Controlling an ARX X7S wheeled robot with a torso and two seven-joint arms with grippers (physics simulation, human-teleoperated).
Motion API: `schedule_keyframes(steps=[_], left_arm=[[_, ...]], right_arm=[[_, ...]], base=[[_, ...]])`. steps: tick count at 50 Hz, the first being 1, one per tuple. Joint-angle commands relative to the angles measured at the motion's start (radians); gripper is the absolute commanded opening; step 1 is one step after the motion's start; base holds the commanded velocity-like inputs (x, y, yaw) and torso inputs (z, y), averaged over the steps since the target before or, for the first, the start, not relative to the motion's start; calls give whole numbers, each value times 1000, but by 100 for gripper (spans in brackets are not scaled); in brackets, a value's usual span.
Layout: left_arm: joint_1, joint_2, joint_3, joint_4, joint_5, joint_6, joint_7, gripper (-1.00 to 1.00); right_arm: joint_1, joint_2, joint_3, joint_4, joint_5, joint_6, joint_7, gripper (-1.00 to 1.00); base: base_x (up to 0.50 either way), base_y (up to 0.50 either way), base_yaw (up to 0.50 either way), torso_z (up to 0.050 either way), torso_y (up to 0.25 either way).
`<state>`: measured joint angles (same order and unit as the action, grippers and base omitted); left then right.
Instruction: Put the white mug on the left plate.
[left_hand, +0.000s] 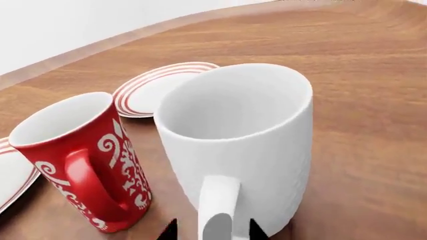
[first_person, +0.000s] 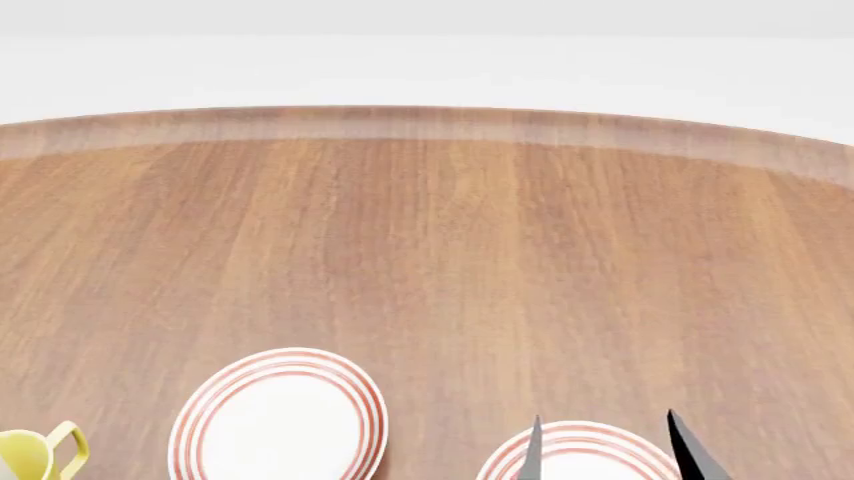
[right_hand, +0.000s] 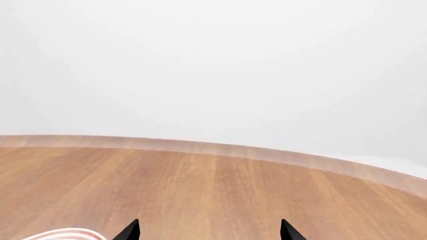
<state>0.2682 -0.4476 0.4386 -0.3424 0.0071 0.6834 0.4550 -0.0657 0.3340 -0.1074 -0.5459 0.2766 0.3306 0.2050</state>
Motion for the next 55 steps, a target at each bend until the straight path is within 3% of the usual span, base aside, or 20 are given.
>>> schedule_keyframes(steps=[1, 18, 32, 40, 55], left_arm=[[-5, 1, 8, -5, -26, -2, 12, -100], [30, -25, 1, 57, -44, 6, 2, -100], [135, -69, -41, 215, -34, 45, -63, -100], [128, -47, -45, 132, -25, 152, -82, -100], [218, -82, -95, 249, -17, 203, -139, -100]], right_arm=[[-1, 3, 1, 5, 5, -5, 3, 100], [0, 6, -6, 8, 6, -9, 9, 100], [4, 10, -11, 8, 8, -8, 13, 100], [2, 11, -10, 10, 11, -11, 15, 100], [-1, 12, -15, 26, 12, -26, 16, 100]], base=[[0, 0, 0, 0, 0], [0, 0, 0, 0, 0], [0, 0, 0, 0, 1], [0, 0, 0, 0, 0], [0, 0, 0, 0, 0]])
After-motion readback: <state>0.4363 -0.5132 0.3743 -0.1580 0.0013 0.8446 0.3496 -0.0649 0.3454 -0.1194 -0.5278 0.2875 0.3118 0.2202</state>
